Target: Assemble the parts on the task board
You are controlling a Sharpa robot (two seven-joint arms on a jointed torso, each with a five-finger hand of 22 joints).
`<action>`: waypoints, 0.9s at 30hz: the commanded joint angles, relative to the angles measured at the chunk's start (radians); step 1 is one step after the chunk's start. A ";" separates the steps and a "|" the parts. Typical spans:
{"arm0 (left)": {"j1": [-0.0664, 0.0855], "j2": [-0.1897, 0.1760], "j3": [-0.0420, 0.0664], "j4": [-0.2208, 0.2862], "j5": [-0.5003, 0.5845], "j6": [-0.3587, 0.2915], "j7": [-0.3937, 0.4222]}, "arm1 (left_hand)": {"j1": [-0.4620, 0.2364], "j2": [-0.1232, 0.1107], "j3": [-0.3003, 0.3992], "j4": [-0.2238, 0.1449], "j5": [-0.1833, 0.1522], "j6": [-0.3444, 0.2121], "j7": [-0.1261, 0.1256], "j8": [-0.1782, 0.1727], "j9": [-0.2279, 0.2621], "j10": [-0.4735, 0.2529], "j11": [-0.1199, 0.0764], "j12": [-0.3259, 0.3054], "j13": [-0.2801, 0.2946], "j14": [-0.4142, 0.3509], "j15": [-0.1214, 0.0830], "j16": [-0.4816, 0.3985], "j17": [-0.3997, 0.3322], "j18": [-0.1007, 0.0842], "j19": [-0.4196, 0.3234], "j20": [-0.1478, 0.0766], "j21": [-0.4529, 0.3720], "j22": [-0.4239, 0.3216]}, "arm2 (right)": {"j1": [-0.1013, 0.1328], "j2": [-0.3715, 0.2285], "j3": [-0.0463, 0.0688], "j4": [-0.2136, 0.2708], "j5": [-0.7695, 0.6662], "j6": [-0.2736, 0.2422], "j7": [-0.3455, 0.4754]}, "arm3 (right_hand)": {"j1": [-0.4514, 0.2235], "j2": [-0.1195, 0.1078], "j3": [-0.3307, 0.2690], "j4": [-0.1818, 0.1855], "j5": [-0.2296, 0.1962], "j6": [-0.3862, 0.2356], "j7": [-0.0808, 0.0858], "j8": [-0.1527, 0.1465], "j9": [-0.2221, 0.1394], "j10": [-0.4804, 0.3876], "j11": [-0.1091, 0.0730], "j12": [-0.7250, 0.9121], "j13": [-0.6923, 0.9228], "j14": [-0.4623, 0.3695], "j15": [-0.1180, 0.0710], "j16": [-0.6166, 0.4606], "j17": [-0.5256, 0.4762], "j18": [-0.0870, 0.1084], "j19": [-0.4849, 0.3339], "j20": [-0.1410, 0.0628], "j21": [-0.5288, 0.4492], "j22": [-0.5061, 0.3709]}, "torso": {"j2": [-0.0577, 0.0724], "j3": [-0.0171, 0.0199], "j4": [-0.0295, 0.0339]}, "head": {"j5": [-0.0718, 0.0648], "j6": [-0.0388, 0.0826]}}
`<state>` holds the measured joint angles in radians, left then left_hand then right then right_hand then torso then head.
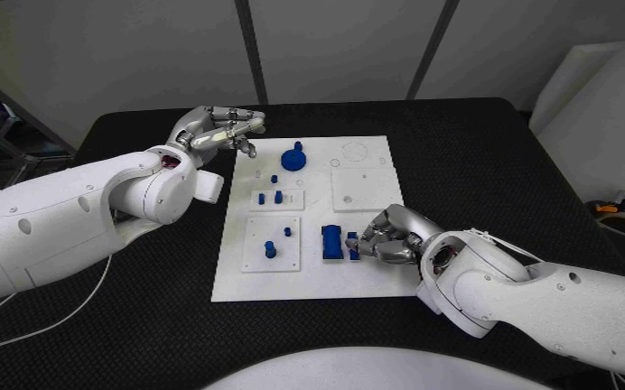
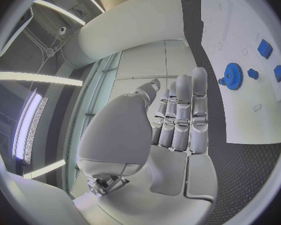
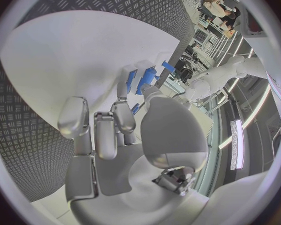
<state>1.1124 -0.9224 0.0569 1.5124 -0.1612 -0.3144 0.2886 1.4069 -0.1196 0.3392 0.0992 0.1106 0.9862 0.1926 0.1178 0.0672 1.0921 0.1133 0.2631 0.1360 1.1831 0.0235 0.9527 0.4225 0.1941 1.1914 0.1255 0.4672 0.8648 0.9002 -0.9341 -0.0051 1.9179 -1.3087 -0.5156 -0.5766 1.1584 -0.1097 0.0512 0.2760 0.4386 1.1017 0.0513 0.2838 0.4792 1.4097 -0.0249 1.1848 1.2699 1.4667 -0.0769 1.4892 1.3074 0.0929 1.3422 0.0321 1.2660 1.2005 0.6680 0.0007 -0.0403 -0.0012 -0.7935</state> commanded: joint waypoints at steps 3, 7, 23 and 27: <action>0.001 -0.001 0.000 0.000 0.001 0.011 0.007 | -0.001 0.006 -0.006 0.001 0.003 -0.008 -0.001 0.004 0.001 -0.010 0.000 0.007 0.001 0.001 0.006 -0.003 -0.001 -0.012 0.008 0.000 -0.004 -0.001 | 0.001 -0.011 0.000 -0.001 -0.014 -0.005 0.058 | 0.104 0.009 0.009 -0.053 -0.070 0.000 -0.003 -0.002 0.002 -0.004 0.001 -0.010 -0.005 0.078 -0.008 -0.002 0.137 -0.004 -0.004 0.000 -0.010 -0.006 | -0.002 0.0005 -0.0008 | 0.000 0.003; 0.001 0.003 0.000 -0.001 0.001 0.012 0.007 | -0.001 0.006 -0.006 0.001 0.003 -0.008 -0.001 0.004 0.001 -0.010 0.000 0.007 0.001 0.001 0.006 -0.003 -0.001 -0.012 0.008 0.000 -0.004 -0.001 | 0.001 -0.001 0.000 -0.014 -0.028 0.000 0.062 | 0.219 0.043 0.046 -0.120 -0.251 0.001 -0.007 -0.006 0.001 -0.007 -0.003 -0.016 -0.007 0.078 -0.010 -0.002 0.138 -0.004 -0.004 -0.003 -0.012 -0.006 | 0.000 0.0000 0.0013 | -0.003 0.005; 0.001 0.001 0.000 0.000 0.001 0.012 0.007 | 0.000 0.007 -0.008 0.001 0.003 -0.010 -0.001 0.006 0.001 -0.014 0.000 0.011 0.002 0.000 0.006 -0.003 -0.002 -0.012 0.009 0.000 -0.006 -0.003 | 0.001 0.009 0.000 -0.025 -0.068 0.000 0.039 | 0.241 0.047 0.055 -0.140 -0.262 0.010 -0.008 -0.007 -0.002 -0.002 -0.004 -0.006 0.001 0.078 -0.010 -0.003 0.137 -0.004 -0.004 -0.003 -0.012 -0.005 | -0.001 0.0007 -0.0012 | -0.001 0.006; 0.001 0.000 0.000 0.000 0.001 0.011 0.007 | 0.000 0.007 -0.008 0.001 0.003 -0.010 -0.001 0.006 0.001 -0.014 0.000 0.011 0.002 0.000 0.006 -0.003 -0.002 -0.012 0.009 0.000 -0.006 -0.003 | 0.001 -0.007 0.000 -0.013 -0.069 -0.009 0.055 | 0.199 0.033 0.033 -0.119 -0.242 0.012 -0.005 -0.007 -0.003 0.000 -0.001 -0.005 0.002 0.078 -0.007 -0.003 0.136 -0.004 -0.005 -0.002 -0.013 -0.006 | -0.002 0.0011 -0.0004 | -0.001 0.007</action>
<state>1.1123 -0.9210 0.0569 1.5111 -0.1612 -0.3140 0.2887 1.4069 -0.1196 0.3392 0.0992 0.1106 0.9827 0.1891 0.1178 0.0673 1.0825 0.1145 0.2711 0.1368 1.1831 0.0235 0.9527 0.4211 0.1942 1.1914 0.1255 0.4672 0.8626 0.9006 -0.9360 -0.0048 1.9002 -1.3637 -0.5163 -0.5355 1.3822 -0.0690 0.0923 0.1548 0.1924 1.1096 0.0455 0.2777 0.4760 1.4057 -0.0212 1.1733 1.2707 1.4630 -0.0805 1.4891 1.3074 0.0929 1.3422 0.0321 1.2569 1.1962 0.6678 0.0011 -0.0405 -0.0027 -0.7879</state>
